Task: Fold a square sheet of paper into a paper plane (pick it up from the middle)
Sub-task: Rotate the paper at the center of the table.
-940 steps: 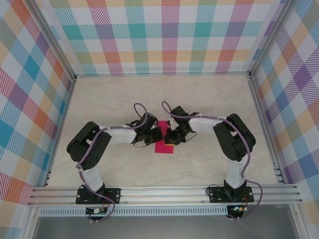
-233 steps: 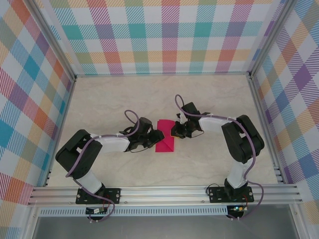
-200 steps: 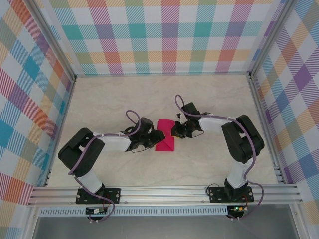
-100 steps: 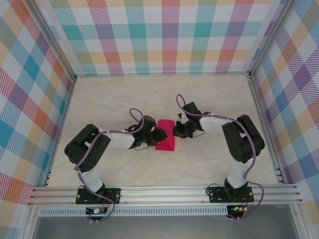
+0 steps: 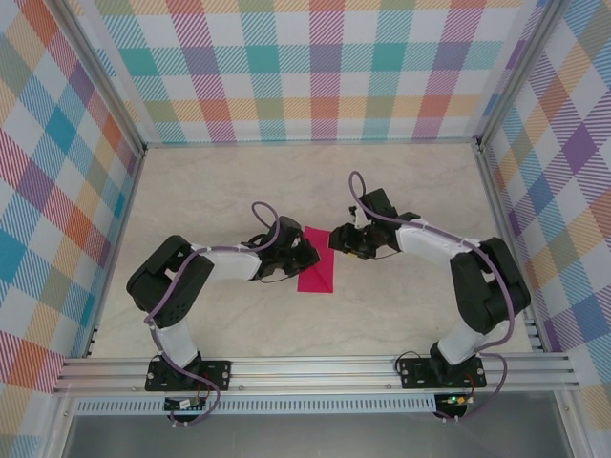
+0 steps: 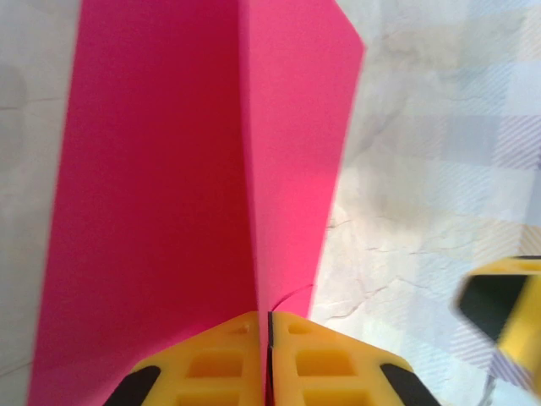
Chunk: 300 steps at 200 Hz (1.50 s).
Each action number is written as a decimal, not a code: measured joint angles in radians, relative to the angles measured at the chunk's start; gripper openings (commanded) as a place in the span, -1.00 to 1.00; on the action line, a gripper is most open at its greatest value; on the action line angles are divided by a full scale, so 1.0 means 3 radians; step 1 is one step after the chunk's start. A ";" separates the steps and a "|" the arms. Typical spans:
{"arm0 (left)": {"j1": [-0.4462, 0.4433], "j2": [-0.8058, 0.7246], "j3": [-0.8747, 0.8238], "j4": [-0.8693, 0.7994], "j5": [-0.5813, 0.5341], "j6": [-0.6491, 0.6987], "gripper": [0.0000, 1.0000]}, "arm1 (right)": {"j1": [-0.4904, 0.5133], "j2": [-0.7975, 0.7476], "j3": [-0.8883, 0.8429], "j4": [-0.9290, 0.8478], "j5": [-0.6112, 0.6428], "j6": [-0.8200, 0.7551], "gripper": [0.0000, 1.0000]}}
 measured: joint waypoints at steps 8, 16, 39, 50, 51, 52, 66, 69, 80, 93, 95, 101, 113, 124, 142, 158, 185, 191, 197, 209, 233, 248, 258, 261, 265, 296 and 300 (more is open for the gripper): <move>0.0000 0.0000 0.0011 -0.0067 -0.0023 0.0038 -0.95 | -0.0013 -0.0083 -0.0017 -0.0027 0.0085 -0.0008 0.37; 0.0000 -0.0006 0.0032 -0.0150 -0.0045 0.0078 -0.97 | -0.0022 -0.0163 -0.0041 -0.0047 0.0181 -0.0009 0.47; -0.0004 -0.0117 0.0206 -0.0632 -0.0192 0.0351 -0.99 | -0.0062 -0.0395 -0.0151 -0.0108 0.0490 0.0005 0.64; -0.0022 -0.0217 0.0362 -0.0966 -0.0320 0.0500 -1.00 | -0.0085 -0.0497 -0.0212 -0.0135 0.0613 -0.0009 0.70; -0.0025 -0.0231 0.0390 -0.1017 -0.0342 0.0532 -1.00 | -0.0086 -0.0504 -0.0217 -0.0136 0.0619 -0.0009 0.71; -0.0028 -0.0238 0.0404 -0.1047 -0.0356 0.0544 -1.00 | -0.0090 -0.0520 -0.0226 -0.0141 0.0637 -0.0004 0.72; -0.0090 -0.0355 0.0717 -0.1536 -0.0604 0.0774 -1.00 | -0.0123 -0.0646 -0.0298 -0.0172 0.0769 -0.0013 0.79; -0.0106 -0.0373 0.0786 -0.1624 -0.0660 0.0810 -1.00 | -0.0128 -0.0671 -0.0314 -0.0174 0.0800 -0.0022 0.81; -0.0168 -0.0430 0.1050 -0.1961 -0.0885 0.0982 -1.00 | -0.0150 -0.0781 -0.0371 -0.0187 0.0890 -0.0022 0.87; -0.0245 -0.0470 0.1349 -0.2350 -0.1167 0.1148 -1.00 | -0.0173 -0.0910 -0.0435 -0.0197 0.1003 -0.0037 0.92; -0.0258 -0.0472 0.1394 -0.2413 -0.1214 0.1174 -1.00 | -0.0177 -0.0930 -0.0444 -0.0197 0.1019 -0.0039 0.92; -0.0291 -0.0477 0.1509 -0.2570 -0.1352 0.1237 -1.00 | -0.0191 -0.0980 -0.0470 -0.0201 0.1068 -0.0043 0.96; -0.0351 -0.0481 0.1718 -0.2878 -0.1631 0.1350 -1.00 | -0.0214 -0.1071 -0.0514 -0.0217 0.1160 -0.0045 0.99; -0.0402 -0.0474 0.1896 -0.3178 -0.1910 0.1434 -1.00 | -0.0244 -0.1134 -0.0544 -0.0234 0.1237 -0.0047 1.00; -0.0495 -0.0390 0.2230 -0.3648 -0.2416 0.1513 -1.00 | -0.0306 -0.1223 -0.0589 -0.0258 0.1356 -0.0043 1.00; -0.0567 -0.0242 0.2500 -0.3950 -0.2829 0.1551 -1.00 | -0.0355 -0.1256 -0.0604 -0.0289 0.1464 -0.0034 1.00; -0.0657 0.0217 0.2831 -0.4364 -0.3464 0.1509 -1.00 | -0.0435 -0.1258 -0.0617 -0.0326 0.1554 -0.0020 1.00; -0.0671 0.0350 0.2888 -0.4449 -0.3582 0.1475 -1.00 | -0.0449 -0.1258 -0.0626 -0.0328 0.1568 -0.0009 1.00; -0.0680 0.0504 0.2939 -0.4524 -0.3695 0.1443 -1.00 | -0.0467 -0.1258 -0.0638 -0.0329 0.1579 0.0006 1.00; -0.0689 0.0786 0.3000 -0.4622 -0.3857 0.1385 -1.00 | -0.0514 -0.1259 -0.0668 -0.0337 0.1583 0.0046 1.00; -0.0694 0.1250 0.3020 -0.4688 -0.4000 0.1342 -1.00 | -0.0642 -0.1278 -0.0745 -0.0351 0.1583 0.0134 1.00; -0.0698 0.1409 0.3020 -0.4658 -0.3994 0.1342 -1.00 | -0.0722 -0.1312 -0.0783 -0.0375 0.1582 0.0181 1.00; -0.0704 0.1462 0.3020 -0.4622 -0.3971 0.1342 -1.00 | -0.0765 -0.1330 -0.0800 -0.0378 0.1582 0.0209 1.00; -0.0708 0.1474 0.3020 -0.4607 -0.3962 0.1343 -1.00 | -0.0774 -0.1336 -0.0804 -0.0378 0.1581 0.0217 1.00; -0.0711 0.1488 0.3020 -0.4588 -0.3950 0.1342 -1.00 | -0.0790 -0.1343 -0.0809 -0.0379 0.1581 0.0228 1.00; -0.0788 0.1621 0.3067 -0.4476 -0.3825 0.1303 -0.99 | -0.0856 -0.1349 -0.0814 -0.0389 0.1569 0.0270 1.00; -0.0805 0.1648 0.3077 -0.4461 -0.3808 0.1300 -0.99 | -0.0862 -0.1349 -0.0815 -0.0389 0.1567 0.0277 1.00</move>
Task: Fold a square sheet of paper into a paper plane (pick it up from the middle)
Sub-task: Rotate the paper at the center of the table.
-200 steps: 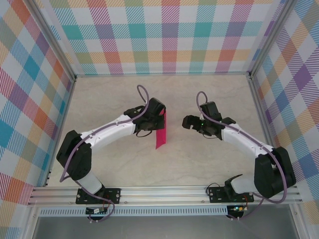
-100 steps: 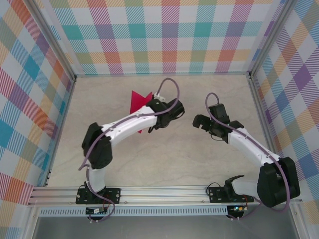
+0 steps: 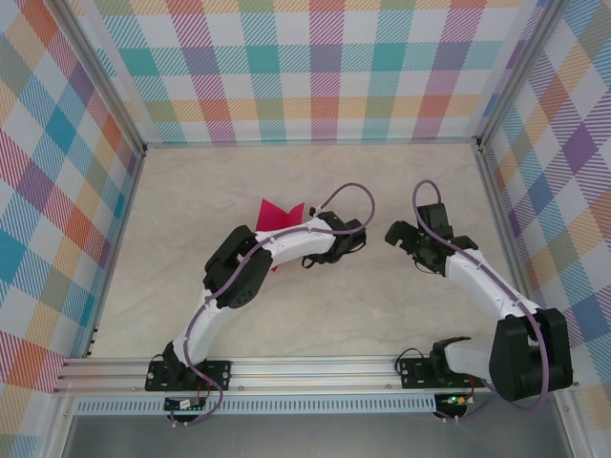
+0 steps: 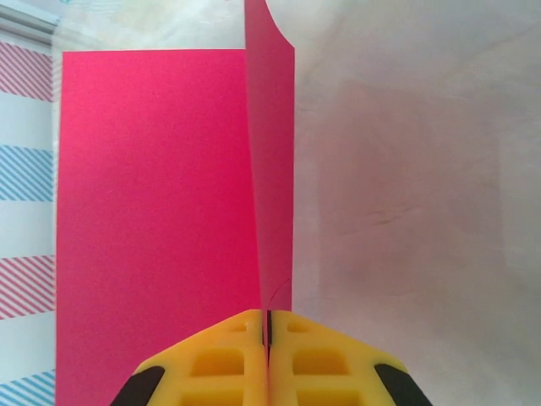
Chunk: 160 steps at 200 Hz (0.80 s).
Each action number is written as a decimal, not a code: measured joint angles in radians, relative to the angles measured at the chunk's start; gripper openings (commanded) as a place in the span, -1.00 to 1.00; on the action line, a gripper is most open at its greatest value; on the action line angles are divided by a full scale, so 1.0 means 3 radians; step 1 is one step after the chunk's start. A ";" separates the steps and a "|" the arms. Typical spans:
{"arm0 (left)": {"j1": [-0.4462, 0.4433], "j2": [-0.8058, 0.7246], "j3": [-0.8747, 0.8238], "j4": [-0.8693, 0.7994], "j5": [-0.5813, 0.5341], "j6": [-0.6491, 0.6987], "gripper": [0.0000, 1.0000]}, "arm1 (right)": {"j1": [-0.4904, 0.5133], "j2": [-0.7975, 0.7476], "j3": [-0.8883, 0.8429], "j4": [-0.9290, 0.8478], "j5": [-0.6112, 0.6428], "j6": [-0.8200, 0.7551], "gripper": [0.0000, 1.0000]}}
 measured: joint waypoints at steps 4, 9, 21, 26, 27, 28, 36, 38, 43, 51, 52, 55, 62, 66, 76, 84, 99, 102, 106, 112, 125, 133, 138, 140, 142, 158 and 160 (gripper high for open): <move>-0.0017 0.0029 0.0010 0.0022 0.0027 -0.0008 -0.99 | -0.0004 0.0000 0.0000 0.0000 -0.0001 0.0008 1.00; -0.0034 0.0064 0.0013 0.0050 0.0055 -0.0014 -0.99 | -0.0006 0.0000 0.0000 -0.0001 -0.0009 0.0017 1.00; -0.0076 0.0132 0.0017 0.0097 0.0127 -0.0022 -0.97 | -0.0008 0.0005 0.0000 0.0000 -0.0023 0.0028 1.00; -0.0093 0.0159 0.0017 0.0113 0.0165 -0.0024 -0.96 | -0.0010 0.0010 0.0000 0.0000 -0.0028 0.0029 1.00; -0.0094 0.0163 0.0015 0.0120 0.0170 -0.0025 -0.96 | -0.0010 0.0011 0.0000 0.0000 -0.0029 0.0029 1.00; -0.0094 0.0167 0.0015 0.0122 0.0175 -0.0025 -0.96 | -0.0011 0.0013 0.0000 0.0000 -0.0032 0.0031 1.00; -0.0112 0.0195 0.0013 0.0156 0.0234 -0.0034 -0.93 | -0.0022 0.0022 0.0000 0.0000 -0.0047 0.0036 1.00; -0.0112 0.0201 0.0013 0.0163 0.0247 -0.0034 -0.92 | -0.0024 0.0024 0.0000 0.0000 -0.0048 0.0038 1.00; -0.0112 0.0212 0.0009 0.0193 0.0284 -0.0037 -0.90 | -0.0025 0.0029 0.0000 0.0000 -0.0052 0.0039 1.00; -0.0114 0.0221 0.0005 0.0226 0.0338 -0.0045 -0.83 | -0.0031 0.0037 0.0000 -0.0003 -0.0062 0.0041 1.00; -0.0114 0.0221 0.0005 0.0229 0.0342 -0.0045 -0.82 | -0.0032 0.0038 0.0000 -0.0003 -0.0062 0.0041 1.00; -0.0114 0.0223 0.0005 0.0242 0.0369 -0.0043 -0.78 | -0.0032 0.0041 0.0000 -0.0004 -0.0066 0.0042 1.00; -0.0114 0.0223 0.0005 0.0262 0.0418 -0.0042 -0.67 | -0.0038 0.0042 0.0000 -0.0008 -0.0076 0.0043 1.00; -0.0113 0.0223 0.0005 0.0284 0.0453 -0.0050 -0.60 | -0.0042 0.0042 -0.0001 -0.0009 -0.0078 0.0048 1.00; -0.0114 0.0223 0.0005 0.0317 0.0501 -0.0020 -0.44 | -0.0053 0.0042 -0.0003 -0.0009 -0.0083 0.0055 1.00; -0.0108 0.0207 0.0004 0.0300 0.0507 -0.0014 -0.35 | -0.0069 0.0042 -0.0005 -0.0009 -0.0083 0.0061 1.00; -0.0078 0.0141 -0.0013 0.0312 0.0637 -0.0005 -0.24 | -0.0097 0.0042 -0.0017 -0.0010 -0.0083 0.0080 1.00; -0.0078 0.0118 -0.0019 0.0319 0.0678 0.0003 -0.22 | -0.0102 0.0042 -0.0019 -0.0010 -0.0083 0.0084 1.00; -0.0072 0.0089 -0.0033 0.0350 0.0743 -0.0005 -0.19 | -0.0112 0.0042 -0.0023 -0.0010 -0.0084 0.0092 1.00; -0.0075 0.0031 -0.0064 0.0412 0.0865 -0.0009 -0.15 | -0.0121 0.0042 -0.0031 -0.0010 -0.0083 0.0100 1.00; -0.0102 -0.0158 -0.0154 0.0584 0.1162 -0.0004 -0.07 | -0.0142 0.0042 -0.0043 -0.0011 -0.0083 0.0103 1.00; -0.0117 -0.0308 -0.0229 0.0688 0.1329 -0.0004 -0.03 | -0.0154 0.0042 -0.0047 -0.0011 -0.0085 0.0103 1.00; -0.0130 -0.0412 -0.0277 0.0749 0.1429 0.0003 0.00 | -0.0159 0.0042 -0.0047 -0.0010 -0.0086 0.0102 1.00; -0.0131 -0.0460 -0.0298 0.0772 0.1467 0.0000 0.01 | -0.0160 0.0042 -0.0047 -0.0010 -0.0088 0.0102 1.00; -0.0132 -0.0515 -0.0315 0.0793 0.1511 0.0011 0.02 | -0.0160 0.0042 -0.0047 -0.0009 -0.0090 0.0102 1.00; -0.0142 -0.0907 -0.0449 0.0987 0.1765 0.0008 0.07 | -0.0160 0.0042 -0.0047 -0.0006 -0.0122 0.0098 0.99; -0.0142 -0.0963 -0.0464 0.1008 0.1793 0.0006 0.08 | -0.0160 0.0042 -0.0047 -0.0008 -0.0125 0.0098 0.99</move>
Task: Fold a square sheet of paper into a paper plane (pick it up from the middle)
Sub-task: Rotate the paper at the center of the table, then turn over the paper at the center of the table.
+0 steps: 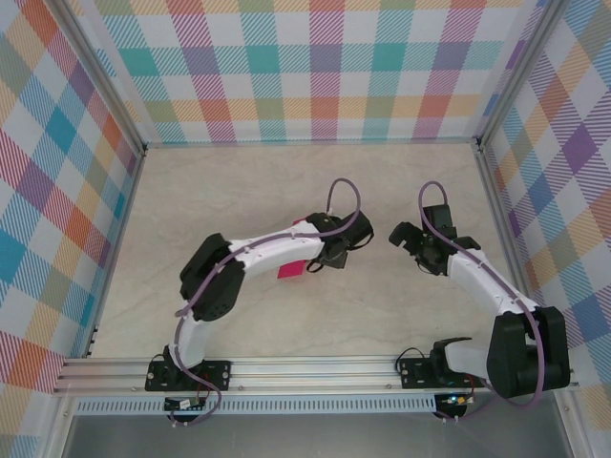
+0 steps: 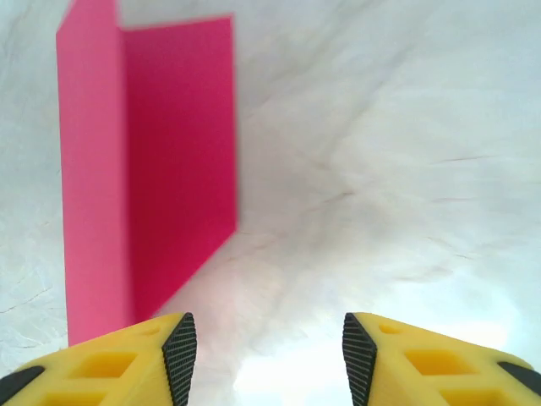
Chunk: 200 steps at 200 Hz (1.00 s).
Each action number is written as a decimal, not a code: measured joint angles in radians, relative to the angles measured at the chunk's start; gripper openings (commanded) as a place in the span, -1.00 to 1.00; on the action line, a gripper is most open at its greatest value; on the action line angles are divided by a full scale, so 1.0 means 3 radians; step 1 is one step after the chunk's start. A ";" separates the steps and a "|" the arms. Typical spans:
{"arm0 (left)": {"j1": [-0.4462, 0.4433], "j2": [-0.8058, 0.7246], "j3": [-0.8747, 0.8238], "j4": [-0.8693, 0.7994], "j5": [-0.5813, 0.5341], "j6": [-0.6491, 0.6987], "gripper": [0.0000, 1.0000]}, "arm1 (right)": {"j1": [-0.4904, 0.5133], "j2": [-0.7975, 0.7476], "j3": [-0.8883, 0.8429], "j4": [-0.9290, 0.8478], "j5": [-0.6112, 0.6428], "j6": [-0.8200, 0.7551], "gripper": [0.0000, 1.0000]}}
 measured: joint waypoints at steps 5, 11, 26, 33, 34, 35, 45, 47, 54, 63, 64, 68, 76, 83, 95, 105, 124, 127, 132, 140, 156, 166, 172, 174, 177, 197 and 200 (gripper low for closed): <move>0.0001 -0.0121 -0.0038 0.0060 0.0058 0.0000 0.08 | 0.0000 0.0000 0.0000 0.0001 -0.0019 -0.0011 0.99; 0.0014 -0.0254 -0.0081 0.0126 0.0123 -0.0001 0.09 | 0.0000 0.0000 0.0000 0.0008 -0.0050 -0.0029 0.98; 0.0056 -0.0573 -0.0216 0.0305 0.0278 -0.0003 0.10 | 0.0000 0.0000 0.0000 0.0045 -0.0159 -0.0089 0.93; 0.0078 -0.0684 -0.0296 0.0381 0.0340 -0.0013 0.11 | 0.0000 0.0004 0.0000 0.0074 -0.0230 -0.0123 0.89; 0.0081 -0.0704 -0.0312 0.0392 0.0350 -0.0013 0.11 | 0.0000 0.0005 0.0000 0.0078 -0.0237 -0.0125 0.88; 0.0085 -0.0716 -0.0320 0.0397 0.0356 -0.0014 0.11 | 0.0000 0.0006 0.0000 0.0080 -0.0244 -0.0127 0.88; 0.0154 -0.0861 -0.0477 0.0510 0.0440 -0.0029 0.15 | 0.0001 0.0029 0.0000 0.0140 -0.0378 -0.0177 0.84; 0.0170 -0.0886 -0.0511 0.0528 0.0449 -0.0038 0.16 | 0.0001 0.0034 0.0000 0.0153 -0.0401 -0.0179 0.83; 0.0239 -0.0964 -0.0635 0.0584 0.0488 -0.0062 0.20 | 0.0017 0.0064 0.0003 0.0192 -0.0486 -0.0201 0.81; 0.0356 -0.1058 -0.0820 0.0661 0.0519 -0.0098 0.25 | 0.0060 0.0130 0.0017 0.0228 -0.0579 -0.0233 0.80; 0.0366 -0.1064 -0.0835 0.0668 0.0521 -0.0102 0.26 | 0.0071 0.0144 0.0022 0.0229 -0.0587 -0.0240 0.80; 0.0421 -0.1102 -0.0927 0.0696 0.0526 -0.0128 0.28 | 0.0098 0.0173 0.0036 0.0231 -0.0613 -0.0242 0.80; 0.0546 -0.1181 -0.1110 0.0748 0.0526 -0.0167 0.35 | 0.0205 0.0271 0.0084 0.0233 -0.0671 -0.0258 0.79; 0.0643 -0.1246 -0.1263 0.0778 0.0525 -0.0201 0.43 | 0.0312 0.0356 0.0141 0.0233 -0.0712 -0.0263 0.78; 0.0820 -0.1376 -0.1517 0.0816 0.0520 -0.0285 0.54 | 0.0535 0.0524 0.0276 0.0233 -0.0749 -0.0263 0.77; 0.0963 -0.1502 -0.1713 0.0847 0.0511 -0.0336 0.62 | 0.0768 0.0701 0.0436 0.0239 -0.0778 -0.0262 0.75; 0.1200 -0.1776 -0.2033 0.0868 0.0488 -0.0440 0.77 | 0.1157 0.1067 0.0802 0.0263 -0.0823 -0.0253 0.70; 0.1236 -0.1826 -0.2080 0.0874 0.0486 -0.0476 0.81 | 0.1213 0.1123 0.0863 0.0264 -0.0829 -0.0248 0.68; 0.1287 -0.1891 -0.2136 0.0870 0.0482 -0.0478 0.87 | 0.1302 0.1231 0.0966 0.0273 -0.0841 -0.0248 0.66; 0.1373 -0.2018 -0.2242 0.0874 0.0458 -0.0546 0.93 | 0.1417 0.1386 0.1123 0.0281 -0.0858 -0.0245 0.65; 0.1507 -0.2252 -0.2420 0.0863 0.0412 -0.0619 0.98 | 0.1620 0.1714 0.1447 0.0298 -0.0905 -0.0237 0.60; 0.1584 -0.2398 -0.2522 0.0858 0.0389 -0.0650 1.00 | 0.1722 0.1890 0.1621 0.0299 -0.0952 -0.0237 0.59; 0.1621 -0.2469 -0.2571 0.0855 0.0379 -0.0673 1.00 | 0.1769 0.1979 0.1714 0.0296 -0.0969 -0.0237 0.58; 0.1637 -0.2495 -0.2590 0.0855 0.0374 -0.0679 1.00 | 0.1787 0.2009 0.1746 0.0291 -0.0975 -0.0237 0.57; 0.1653 -0.2528 -0.2613 0.0855 0.0370 -0.0692 1.00 | 0.1812 0.2057 0.1798 0.0290 -0.0982 -0.0238 0.57; 0.1748 -0.2720 -0.2761 0.0856 0.0340 -0.0753 1.00 | 0.1930 0.2286 0.2045 0.0273 -0.1047 -0.0238 0.57; 0.1761 -0.2748 -0.2783 0.0856 0.0338 -0.0764 1.00 | 0.1943 0.2313 0.2074 0.0267 -0.1062 -0.0238 0.57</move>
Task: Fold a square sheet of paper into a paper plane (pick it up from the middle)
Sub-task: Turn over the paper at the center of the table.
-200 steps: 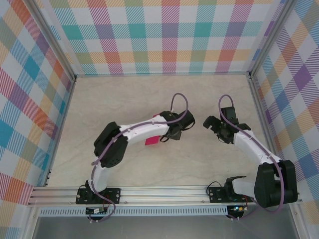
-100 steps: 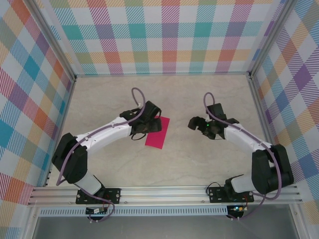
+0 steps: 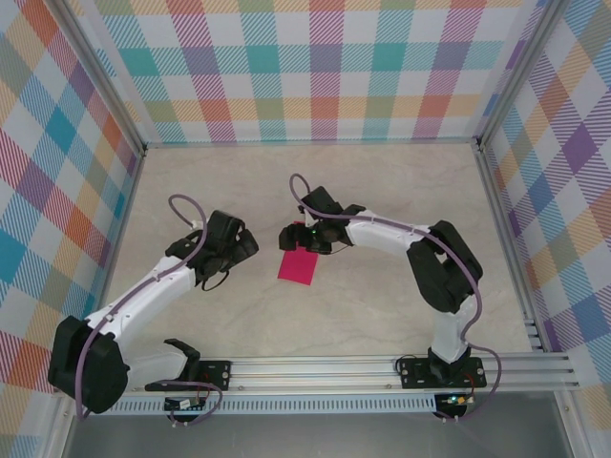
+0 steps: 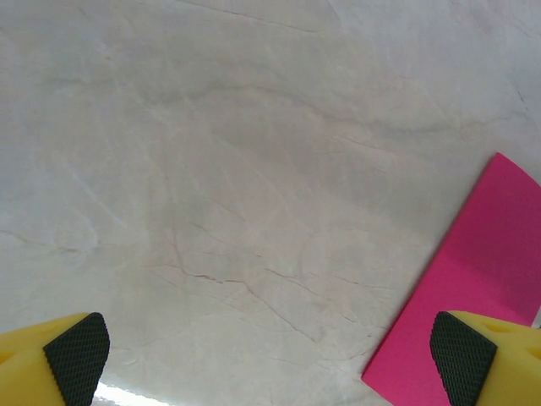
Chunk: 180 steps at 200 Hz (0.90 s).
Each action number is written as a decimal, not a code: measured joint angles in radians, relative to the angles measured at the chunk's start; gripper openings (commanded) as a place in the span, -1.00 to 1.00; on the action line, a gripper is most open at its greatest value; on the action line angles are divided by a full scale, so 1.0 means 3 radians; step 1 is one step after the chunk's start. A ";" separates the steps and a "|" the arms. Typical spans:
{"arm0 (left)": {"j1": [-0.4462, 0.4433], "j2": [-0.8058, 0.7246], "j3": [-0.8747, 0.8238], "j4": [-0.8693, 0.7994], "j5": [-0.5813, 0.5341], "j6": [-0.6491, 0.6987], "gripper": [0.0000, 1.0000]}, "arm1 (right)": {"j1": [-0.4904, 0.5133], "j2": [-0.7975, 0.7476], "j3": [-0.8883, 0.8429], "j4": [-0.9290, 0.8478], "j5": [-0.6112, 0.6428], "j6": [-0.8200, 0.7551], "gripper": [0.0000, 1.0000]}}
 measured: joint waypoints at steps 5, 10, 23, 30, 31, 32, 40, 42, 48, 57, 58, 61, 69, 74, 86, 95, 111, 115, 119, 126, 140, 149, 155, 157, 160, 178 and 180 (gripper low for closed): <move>0.0013 -0.0033 -0.0031 -0.0001 -0.0001 -0.0017 1.00 | 0.0019 0.0045 0.0048 -0.0011 -0.0015 -0.0001 0.57; 0.0024 -0.0057 -0.0053 -0.0003 0.0001 -0.0034 1.00 | 0.0034 0.0090 0.0099 -0.0033 -0.0028 -0.0008 0.57; 0.0047 -0.0092 -0.0097 -0.0003 0.0003 -0.0052 1.00 | 0.0062 0.0220 0.0239 -0.0076 -0.0064 -0.0024 0.56; 0.0053 -0.0097 -0.0109 0.0000 0.0005 -0.0060 1.00 | 0.0070 0.0294 0.0313 -0.0103 -0.0075 -0.0038 0.56; 0.0057 -0.0097 -0.0112 0.0000 0.0005 -0.0060 1.00 | 0.0070 0.0301 0.0320 -0.0107 -0.0076 -0.0039 0.56; 0.0057 -0.0097 -0.0112 -0.0001 0.0005 -0.0060 1.00 | 0.0071 0.0314 0.0332 -0.0111 -0.0085 -0.0042 0.56; 0.0064 -0.0095 -0.0122 0.0001 0.0013 -0.0062 1.00 | 0.0074 0.0378 0.0390 -0.0135 -0.0100 -0.0070 0.56; 0.0064 -0.0095 -0.0126 0.0001 0.0013 -0.0064 1.00 | 0.0074 0.0394 0.0404 -0.0145 -0.0100 -0.0079 0.56; 0.0065 -0.0095 -0.0130 0.0000 0.0013 -0.0070 1.00 | 0.0074 0.0439 0.0436 -0.0167 -0.0114 -0.0109 0.56; 0.0066 -0.0095 -0.0134 0.0000 0.0023 -0.0074 1.00 | 0.0074 0.0491 0.0469 -0.0205 -0.0142 -0.0155 0.57; 0.0066 -0.0095 -0.0134 0.0001 0.0025 -0.0074 1.00 | 0.0074 0.0496 0.0472 -0.0207 -0.0146 -0.0163 0.57; 0.0066 -0.0095 -0.0134 0.0003 0.0029 -0.0075 1.00 | 0.0074 0.0514 0.0479 -0.0219 -0.0163 -0.0192 0.57; 0.0066 -0.0095 -0.0134 0.0003 0.0039 -0.0080 1.00 | 0.0074 0.0552 0.0496 -0.0251 -0.0200 -0.0256 0.55; 0.0066 -0.0095 -0.0134 0.0003 0.0051 -0.0085 1.00 | 0.0074 0.0579 0.0507 -0.0278 -0.0229 -0.0306 0.53; 0.0066 -0.0095 -0.0135 0.0004 0.0067 -0.0089 1.00 | 0.0072 0.0635 0.0521 -0.0337 -0.0291 -0.0469 0.53; 0.0066 -0.0095 -0.0135 0.0005 0.0078 -0.0097 1.00 | 0.0066 0.0640 0.0524 -0.0357 -0.0336 -0.0582 0.53; 0.0067 -0.0095 -0.0135 0.0006 0.0102 -0.0098 1.00 | 0.0065 0.0638 0.0525 -0.0420 -0.0394 -0.0837 0.53; 0.0067 -0.0095 -0.0135 0.0008 0.0113 -0.0098 1.00 | 0.0066 0.0635 0.0520 -0.0423 -0.0407 -0.0896 0.53; 0.0067 -0.0094 -0.0135 0.0008 0.0128 -0.0095 1.00 | 0.0066 0.0621 0.0506 -0.0435 -0.0415 -0.0968 0.54; 0.0067 -0.0090 -0.0135 0.0013 0.0156 -0.0092 1.00 | 0.0069 0.0595 0.0468 -0.0459 -0.0430 -0.1071 0.54; 0.0067 -0.0070 -0.0135 0.0022 0.0220 -0.0061 1.00 | 0.0070 0.0491 0.0331 -0.0526 -0.0464 -0.1319 0.55; 0.0067 -0.0053 -0.0135 0.0028 0.0268 -0.0037 1.00 | 0.0071 0.0422 0.0245 -0.0614 -0.0476 -0.1457 0.55; 0.0067 -0.0041 -0.0135 0.0037 0.0303 -0.0025 1.00 | 0.0071 0.0369 0.0192 -0.0680 -0.0473 -0.1554 0.56; 0.0067 -0.0037 -0.0135 0.0039 0.0317 -0.0020 1.00 | 0.0071 0.0355 0.0177 -0.0702 -0.0473 -0.1584 0.56; 0.0067 -0.0032 -0.0135 0.0048 0.0331 -0.0015 1.00 | 0.0070 0.0328 0.0158 -0.0734 -0.0467 -0.1619 0.57; 0.0067 -0.0004 -0.0137 0.0130 0.0450 0.0041 1.00 | 0.0070 0.0210 0.0089 -0.0895 -0.0426 -0.1770 0.58; 0.0067 -0.0001 -0.0137 0.0141 0.0469 0.0043 1.00 | 0.0069 0.0195 0.0089 -0.0905 -0.0425 -0.1769 0.58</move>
